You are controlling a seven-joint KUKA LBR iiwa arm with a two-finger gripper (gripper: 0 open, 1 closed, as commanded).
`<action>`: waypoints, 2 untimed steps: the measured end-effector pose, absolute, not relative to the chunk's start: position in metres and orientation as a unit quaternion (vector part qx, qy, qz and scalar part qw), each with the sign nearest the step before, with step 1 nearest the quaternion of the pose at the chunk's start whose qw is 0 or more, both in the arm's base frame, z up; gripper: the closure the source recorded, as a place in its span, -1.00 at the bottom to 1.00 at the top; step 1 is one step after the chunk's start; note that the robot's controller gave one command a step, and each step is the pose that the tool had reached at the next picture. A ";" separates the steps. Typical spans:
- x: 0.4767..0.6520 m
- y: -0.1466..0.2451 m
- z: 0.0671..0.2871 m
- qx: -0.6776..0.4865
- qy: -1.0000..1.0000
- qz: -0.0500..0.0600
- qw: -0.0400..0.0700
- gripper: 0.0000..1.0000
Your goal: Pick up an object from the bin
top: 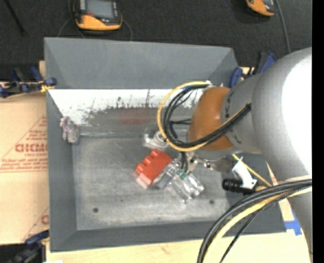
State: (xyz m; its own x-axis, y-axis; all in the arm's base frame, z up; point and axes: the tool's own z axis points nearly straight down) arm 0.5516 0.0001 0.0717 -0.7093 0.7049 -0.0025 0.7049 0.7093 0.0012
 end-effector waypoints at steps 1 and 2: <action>0.552 -0.001 0.071 0.380 0.925 -0.001 0.002 1.00; 0.554 -0.003 0.140 0.376 0.926 0.001 0.003 1.00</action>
Offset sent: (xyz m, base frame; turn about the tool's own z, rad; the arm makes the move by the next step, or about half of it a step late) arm 0.0000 0.0000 0.0000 0.0000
